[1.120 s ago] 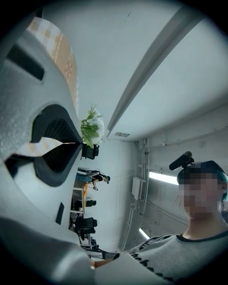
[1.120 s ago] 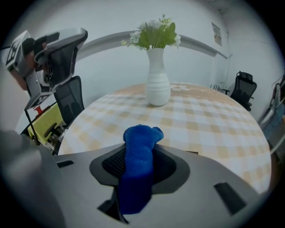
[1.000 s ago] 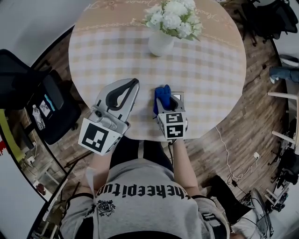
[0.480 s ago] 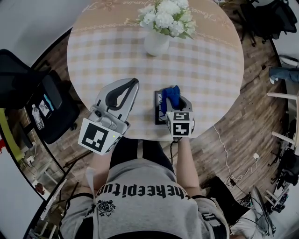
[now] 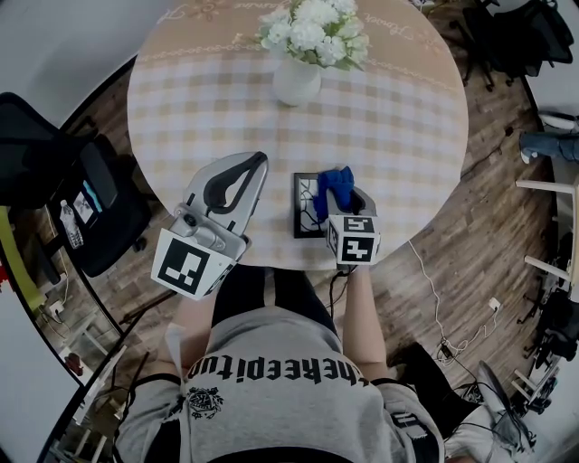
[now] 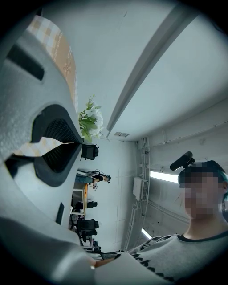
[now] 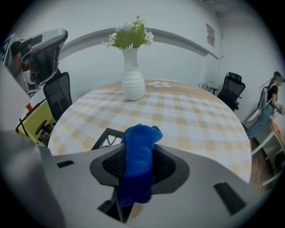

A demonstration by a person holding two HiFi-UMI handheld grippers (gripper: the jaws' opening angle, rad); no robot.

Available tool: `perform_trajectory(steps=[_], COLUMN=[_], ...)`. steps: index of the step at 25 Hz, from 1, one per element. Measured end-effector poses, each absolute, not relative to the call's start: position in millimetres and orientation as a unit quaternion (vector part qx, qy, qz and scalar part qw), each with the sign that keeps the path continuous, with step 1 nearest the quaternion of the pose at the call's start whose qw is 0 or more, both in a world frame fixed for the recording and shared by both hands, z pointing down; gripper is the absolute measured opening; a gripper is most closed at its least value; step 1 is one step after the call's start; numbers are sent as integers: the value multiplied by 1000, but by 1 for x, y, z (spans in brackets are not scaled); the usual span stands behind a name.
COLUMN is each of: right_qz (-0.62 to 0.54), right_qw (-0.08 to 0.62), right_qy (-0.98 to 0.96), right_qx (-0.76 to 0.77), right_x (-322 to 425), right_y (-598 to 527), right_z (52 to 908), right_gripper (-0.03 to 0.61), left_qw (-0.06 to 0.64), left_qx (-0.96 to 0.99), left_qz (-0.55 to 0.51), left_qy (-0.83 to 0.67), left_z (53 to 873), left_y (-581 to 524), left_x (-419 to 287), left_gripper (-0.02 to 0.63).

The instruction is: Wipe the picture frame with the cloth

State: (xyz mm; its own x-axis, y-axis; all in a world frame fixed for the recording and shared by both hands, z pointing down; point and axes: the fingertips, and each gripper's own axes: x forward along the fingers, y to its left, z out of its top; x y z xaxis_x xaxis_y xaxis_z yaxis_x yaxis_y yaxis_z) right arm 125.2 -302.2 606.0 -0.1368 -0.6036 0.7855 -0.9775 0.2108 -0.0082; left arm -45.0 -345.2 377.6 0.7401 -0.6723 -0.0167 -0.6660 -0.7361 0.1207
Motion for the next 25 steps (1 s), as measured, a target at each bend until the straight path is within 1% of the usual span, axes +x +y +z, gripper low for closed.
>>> perform_trajectory(steps=[5,8,13,18,25], right_qz=[295,300,304,303,304], right_qw=[323,322,316,319,318], right_qy=[-707,-709,-711,-724,-734], right_qx=[556,552,549,531,517], right_x=[127,127,125,106,75], right_y=[-284,-273,-265,-269,-273], right_z=[608,608,609,611,615], right_gripper=[141,143,141,141,141], left_qw=[45,59,35,52,34], left_qx=[931,931,932,929,925], left_qz=[-33,-27,-39,-31,-41], left_qy=[-360,-360,-359,-364,-377], left_z=[376,378,372,375,372], left_y=[-341,-336,-333,-327,-325], left_x=[-42,-39,-38,-42,-62], left_gripper=[17,17,17,17,17])
